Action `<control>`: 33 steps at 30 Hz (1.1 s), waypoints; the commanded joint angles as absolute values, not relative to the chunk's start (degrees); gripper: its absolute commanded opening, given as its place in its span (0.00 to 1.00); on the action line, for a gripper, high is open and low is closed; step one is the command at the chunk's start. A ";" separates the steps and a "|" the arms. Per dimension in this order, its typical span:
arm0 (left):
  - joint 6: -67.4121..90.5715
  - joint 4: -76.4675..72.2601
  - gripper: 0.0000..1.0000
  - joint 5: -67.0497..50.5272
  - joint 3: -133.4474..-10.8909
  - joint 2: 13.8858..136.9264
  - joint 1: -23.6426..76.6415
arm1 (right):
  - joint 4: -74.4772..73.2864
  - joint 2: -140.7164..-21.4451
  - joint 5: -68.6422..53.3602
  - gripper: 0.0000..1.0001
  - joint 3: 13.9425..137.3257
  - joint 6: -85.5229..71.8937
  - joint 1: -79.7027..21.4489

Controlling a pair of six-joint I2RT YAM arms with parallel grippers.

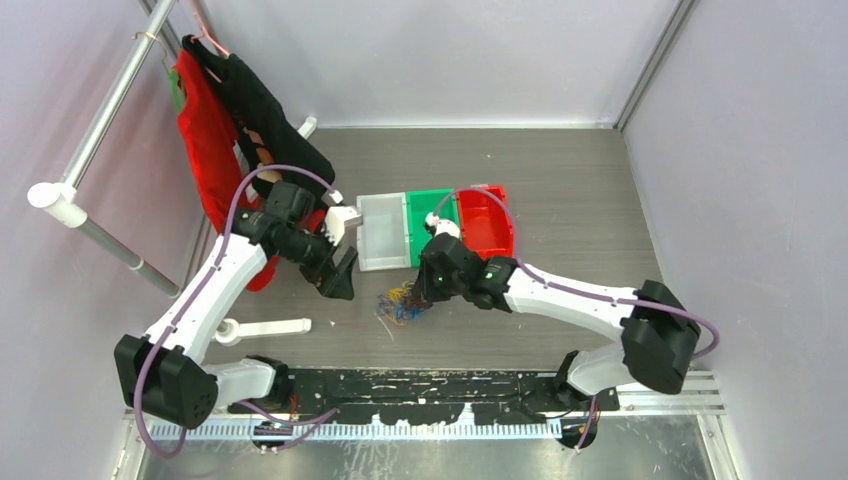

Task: Untangle the cables
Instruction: Untie the cable.

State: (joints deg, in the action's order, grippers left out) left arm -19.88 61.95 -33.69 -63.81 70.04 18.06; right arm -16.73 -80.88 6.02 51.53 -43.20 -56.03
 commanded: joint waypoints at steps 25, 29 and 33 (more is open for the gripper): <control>-22.78 58.34 0.60 -43.98 -61.80 69.65 23.50 | -3.90 -73.73 -10.71 0.01 54.76 -43.71 -54.65; -22.31 55.72 0.55 -43.51 -61.41 70.72 23.73 | -1.72 -72.72 -14.51 0.01 53.04 -46.05 -52.24; -21.82 53.50 0.47 -43.73 -61.08 70.84 24.38 | -0.31 -71.89 -17.19 0.01 51.41 -48.12 -49.96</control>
State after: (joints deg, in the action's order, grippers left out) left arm -21.45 57.80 -42.15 -61.14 70.94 23.64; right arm -5.74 -74.98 -12.64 52.14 -45.10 -51.77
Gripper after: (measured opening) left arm 0.517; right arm 0.044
